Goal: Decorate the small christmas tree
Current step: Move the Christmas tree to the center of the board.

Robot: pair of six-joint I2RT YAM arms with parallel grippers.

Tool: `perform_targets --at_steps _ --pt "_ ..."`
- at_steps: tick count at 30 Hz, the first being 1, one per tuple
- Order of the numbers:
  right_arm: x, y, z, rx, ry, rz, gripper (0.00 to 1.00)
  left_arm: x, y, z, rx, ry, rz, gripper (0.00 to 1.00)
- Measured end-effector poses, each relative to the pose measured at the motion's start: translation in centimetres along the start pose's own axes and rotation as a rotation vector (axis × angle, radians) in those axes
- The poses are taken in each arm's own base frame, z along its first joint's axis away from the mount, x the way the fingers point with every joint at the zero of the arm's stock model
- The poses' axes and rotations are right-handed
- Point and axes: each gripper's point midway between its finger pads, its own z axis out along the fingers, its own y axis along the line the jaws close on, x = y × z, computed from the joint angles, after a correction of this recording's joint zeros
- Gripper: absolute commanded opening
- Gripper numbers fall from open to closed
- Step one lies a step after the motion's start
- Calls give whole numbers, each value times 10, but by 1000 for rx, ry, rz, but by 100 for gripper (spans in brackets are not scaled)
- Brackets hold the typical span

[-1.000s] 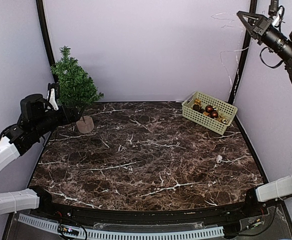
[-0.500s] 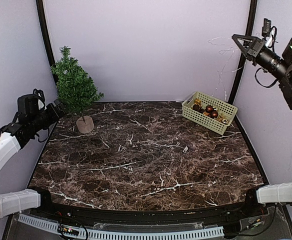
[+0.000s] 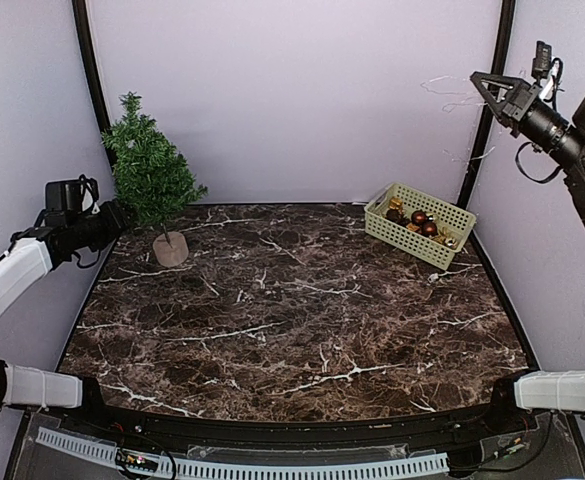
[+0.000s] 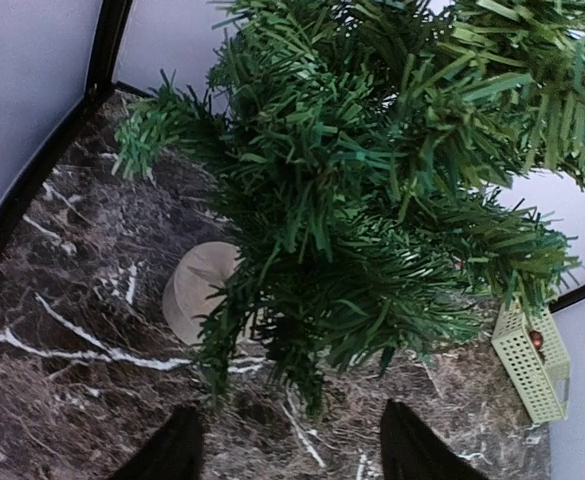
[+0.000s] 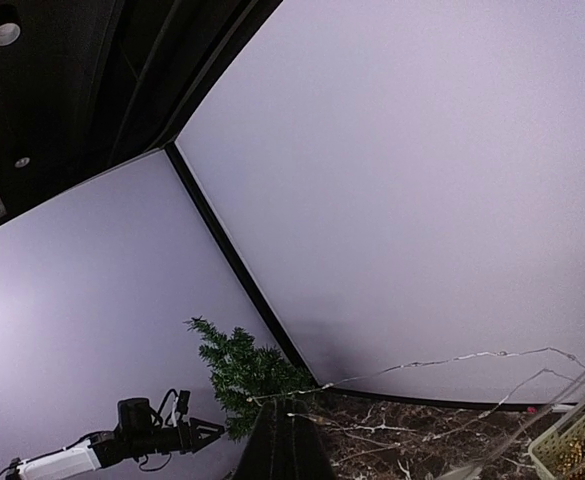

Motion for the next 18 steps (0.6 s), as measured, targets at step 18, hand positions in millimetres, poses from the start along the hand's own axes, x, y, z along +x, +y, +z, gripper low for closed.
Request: perform_targets --at_steps 18 --pt "15 -15 1 30 25 28 0 -26 22 4 -64 -48 17 50"
